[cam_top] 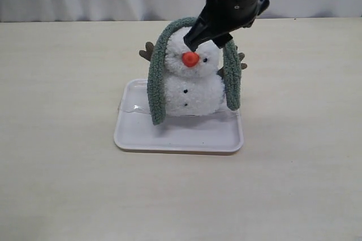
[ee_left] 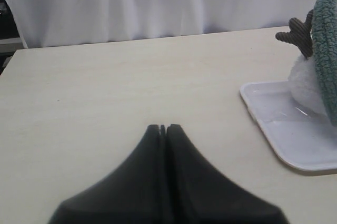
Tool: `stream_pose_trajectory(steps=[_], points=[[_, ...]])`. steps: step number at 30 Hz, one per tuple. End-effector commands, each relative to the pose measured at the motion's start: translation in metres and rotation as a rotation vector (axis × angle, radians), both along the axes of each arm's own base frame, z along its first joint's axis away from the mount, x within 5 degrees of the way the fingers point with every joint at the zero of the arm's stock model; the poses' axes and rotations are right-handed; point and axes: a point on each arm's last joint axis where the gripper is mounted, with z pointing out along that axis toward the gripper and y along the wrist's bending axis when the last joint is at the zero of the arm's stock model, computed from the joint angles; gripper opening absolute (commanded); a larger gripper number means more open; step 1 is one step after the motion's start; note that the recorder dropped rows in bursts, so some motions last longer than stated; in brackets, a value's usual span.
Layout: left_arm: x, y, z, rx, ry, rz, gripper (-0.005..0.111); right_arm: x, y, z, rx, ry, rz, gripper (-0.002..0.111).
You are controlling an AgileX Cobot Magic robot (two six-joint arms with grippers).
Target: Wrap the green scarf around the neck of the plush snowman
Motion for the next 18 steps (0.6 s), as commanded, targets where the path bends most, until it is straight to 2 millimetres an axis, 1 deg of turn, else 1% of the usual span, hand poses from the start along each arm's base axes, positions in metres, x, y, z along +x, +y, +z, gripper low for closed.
stream_pose_trajectory(steps=[1,3,4,6,8,9,10,12,13,14,15,18], points=[[0.0,-0.001,0.0,-0.01,-0.011,-0.009,0.0,-0.015,-0.025,-0.017,0.037,0.076,-0.028,0.053],[0.0,-0.001,0.0,-0.01,-0.011,-0.009,0.0,-0.018,-0.038,-0.033,0.108,0.069,-0.054,0.053],[0.0,-0.001,0.0,-0.01,-0.011,-0.009,0.0,-0.021,-0.048,-0.051,0.208,0.068,-0.069,0.053],[0.0,-0.001,0.0,-0.01,-0.011,-0.009,0.0,-0.022,-0.053,-0.067,0.316,0.048,-0.061,0.054],[0.0,-0.001,0.0,-0.01,-0.011,-0.009,0.0,-0.02,-0.055,-0.078,0.393,0.005,-0.054,0.059],[0.0,-0.001,0.0,-0.01,-0.011,-0.009,0.0,-0.02,-0.057,-0.089,0.399,-0.024,-0.046,0.062],[0.0,-0.001,0.0,-0.01,-0.011,-0.009,0.0,-0.019,-0.059,-0.093,0.399,-0.034,-0.055,0.063],[0.0,-0.001,0.0,-0.01,-0.011,-0.009,0.0,-0.011,-0.069,-0.104,0.351,-0.056,-0.095,0.063],[0.0,-0.001,0.0,-0.01,-0.011,-0.009,0.0,-0.009,-0.073,-0.105,0.349,-0.059,-0.113,0.062],[0.0,-0.001,0.0,-0.01,-0.011,-0.009,0.0,-0.005,-0.077,-0.111,0.348,-0.05,-0.134,0.06],[0.0,-0.001,0.0,-0.01,-0.011,-0.009,0.0,-0.004,-0.077,-0.114,0.345,-0.04,-0.139,0.059],[0.0,-0.001,0.0,-0.008,-0.012,-0.009,0.0,0.001,-0.074,-0.138,0.308,0.006,-0.105,0.057]])
